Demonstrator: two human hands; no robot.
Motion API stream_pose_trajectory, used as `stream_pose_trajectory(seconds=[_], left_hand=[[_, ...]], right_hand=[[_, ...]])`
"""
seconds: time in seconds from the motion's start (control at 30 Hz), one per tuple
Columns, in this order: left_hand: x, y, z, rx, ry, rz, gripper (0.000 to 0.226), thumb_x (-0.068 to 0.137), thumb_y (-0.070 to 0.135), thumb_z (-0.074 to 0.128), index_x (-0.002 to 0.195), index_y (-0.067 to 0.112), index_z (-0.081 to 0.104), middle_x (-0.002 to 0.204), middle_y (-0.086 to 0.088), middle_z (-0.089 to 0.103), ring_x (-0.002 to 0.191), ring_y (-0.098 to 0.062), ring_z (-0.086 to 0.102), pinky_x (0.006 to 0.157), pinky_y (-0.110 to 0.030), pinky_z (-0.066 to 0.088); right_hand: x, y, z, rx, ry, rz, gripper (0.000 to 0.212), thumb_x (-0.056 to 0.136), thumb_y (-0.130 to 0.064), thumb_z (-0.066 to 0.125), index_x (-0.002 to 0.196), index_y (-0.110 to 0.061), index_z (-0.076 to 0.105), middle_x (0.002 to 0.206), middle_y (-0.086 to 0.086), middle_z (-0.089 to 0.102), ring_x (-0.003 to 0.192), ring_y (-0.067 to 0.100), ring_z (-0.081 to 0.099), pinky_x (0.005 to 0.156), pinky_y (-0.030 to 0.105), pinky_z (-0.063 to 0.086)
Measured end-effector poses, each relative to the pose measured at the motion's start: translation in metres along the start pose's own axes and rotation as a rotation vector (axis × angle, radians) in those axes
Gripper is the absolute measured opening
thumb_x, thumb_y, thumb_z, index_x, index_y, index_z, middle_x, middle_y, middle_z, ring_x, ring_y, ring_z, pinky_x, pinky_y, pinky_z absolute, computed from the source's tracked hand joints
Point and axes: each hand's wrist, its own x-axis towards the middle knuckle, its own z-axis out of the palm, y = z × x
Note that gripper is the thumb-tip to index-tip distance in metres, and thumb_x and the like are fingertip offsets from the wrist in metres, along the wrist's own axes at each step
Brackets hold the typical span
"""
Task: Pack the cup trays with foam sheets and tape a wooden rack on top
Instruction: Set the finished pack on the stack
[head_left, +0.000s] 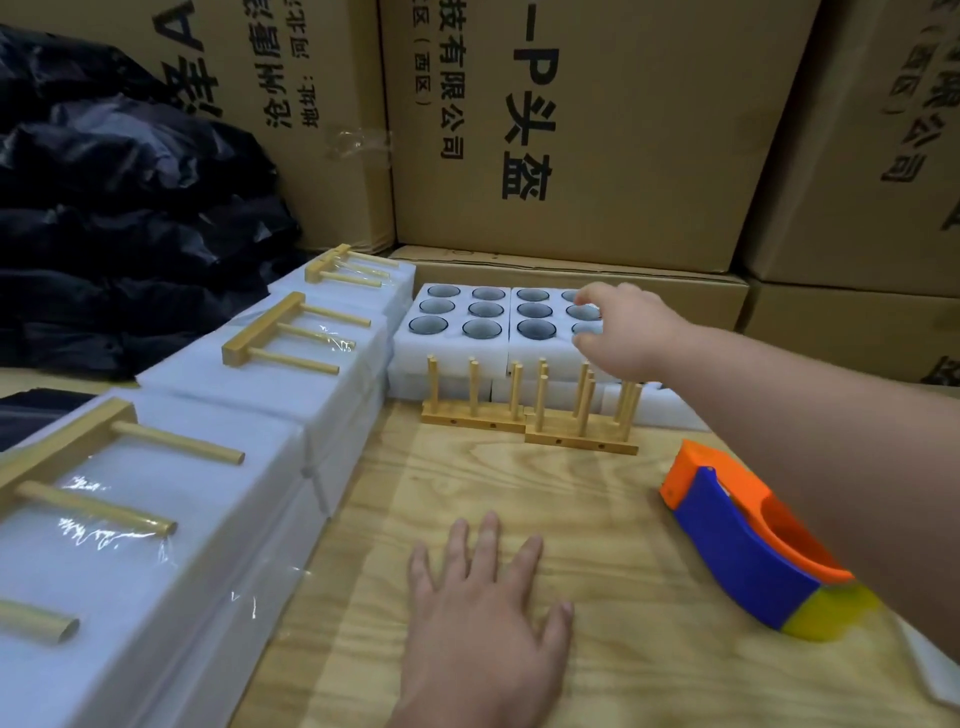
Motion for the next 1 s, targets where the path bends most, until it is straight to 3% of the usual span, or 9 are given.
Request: stream_pose_trajectory(seconds=[0.17,0.33,0.43,0.57,0.67,0.77,0.83,0.9,1.0], left_hand=[[0.001,0.002,-0.002,-0.009,-0.02,-0.001,0.085,0.077,0.08,0.013,0.156,0.054,-0.003,0.17,0.012,-0.017,0.155,-0.018,-0.021,0.116,-0.057,-0.023],[0.0,0.0,-0.003,0.007,-0.017,0.003,0.083,0.079,0.078,0.014,0.156,0.053,-0.003,0.17,0.011,-0.016,0.156,-0.018,-0.021,0.116,-0.057,-0.022],[0.0,0.0,-0.002,0.013,-0.017,0.0,0.083,0.079,0.079,0.012,0.156,0.053,-0.006,0.17,0.011,-0.017,0.155,-0.018,-0.022,0.117,-0.057,-0.021],[0.0,0.001,-0.003,0.015,-0.019,0.004,0.082,0.079,0.079,0.01,0.156,0.053,-0.005,0.17,0.011,-0.018,0.155,-0.018,-0.023,0.116,-0.057,-0.021],[-0.001,0.002,-0.005,0.011,-0.02,0.006,0.081,0.08,0.077,0.009,0.156,0.053,-0.005,0.17,0.011,-0.018,0.155,-0.018,-0.024,0.116,-0.057,-0.022],[-0.001,0.002,-0.005,0.009,-0.018,0.009,0.08,0.082,0.077,0.009,0.157,0.052,-0.005,0.17,0.01,-0.017,0.155,-0.018,-0.024,0.117,-0.057,-0.022],[-0.002,0.002,-0.005,0.015,-0.015,0.01,0.08,0.082,0.077,0.008,0.157,0.052,-0.006,0.17,0.01,-0.018,0.155,-0.018,-0.024,0.117,-0.058,-0.022],[-0.002,0.002,-0.005,0.016,-0.011,0.009,0.079,0.082,0.077,0.008,0.157,0.053,-0.006,0.17,0.01,-0.017,0.155,-0.018,-0.023,0.117,-0.058,-0.022],[-0.002,0.002,-0.005,0.013,-0.006,0.013,0.079,0.083,0.077,0.009,0.157,0.052,-0.005,0.17,0.01,-0.016,0.155,-0.018,-0.023,0.117,-0.057,-0.022]], right_hand=[[0.029,-0.003,0.005,-0.205,-0.103,0.045,0.052,0.097,-0.037,0.044,0.148,-0.044,0.037,0.148,0.003,0.049,0.13,0.035,0.047,0.089,0.041,0.038],[0.036,-0.015,0.008,-0.349,-0.3,0.031,0.054,0.098,-0.025,0.047,0.151,-0.033,0.041,0.141,-0.001,0.053,0.122,0.029,0.052,0.096,0.039,0.047],[0.039,-0.02,0.015,-0.426,-0.316,0.035,0.05,0.098,-0.024,0.048,0.147,-0.032,0.045,0.124,-0.001,0.057,0.118,0.031,0.053,0.097,0.041,0.049],[0.039,-0.018,0.024,-0.429,-0.302,0.167,0.045,0.095,-0.033,0.052,0.138,-0.045,0.047,0.127,0.011,0.045,0.108,0.038,0.045,0.089,0.045,0.047],[0.042,-0.018,0.033,-0.398,-0.238,0.202,0.043,0.093,-0.033,0.055,0.134,-0.043,0.048,0.12,0.015,0.039,0.099,0.037,0.039,0.081,0.045,0.041],[0.045,-0.015,0.044,-0.343,-0.185,0.193,0.048,0.088,-0.03,0.056,0.133,-0.041,0.042,0.126,0.015,0.039,0.107,0.036,0.037,0.084,0.049,0.044],[0.046,-0.011,0.051,-0.314,-0.157,0.18,0.054,0.086,-0.026,0.057,0.132,-0.043,0.036,0.124,0.014,0.042,0.113,0.037,0.035,0.076,0.051,0.042],[0.047,-0.008,0.056,-0.288,-0.148,0.17,0.057,0.085,-0.024,0.057,0.129,-0.049,0.03,0.115,0.009,0.047,0.106,0.036,0.034,0.07,0.051,0.04],[0.05,-0.009,0.056,-0.283,-0.2,0.143,0.058,0.085,-0.027,0.055,0.127,-0.057,0.028,0.112,0.002,0.051,0.101,0.037,0.039,0.083,0.053,0.047]])
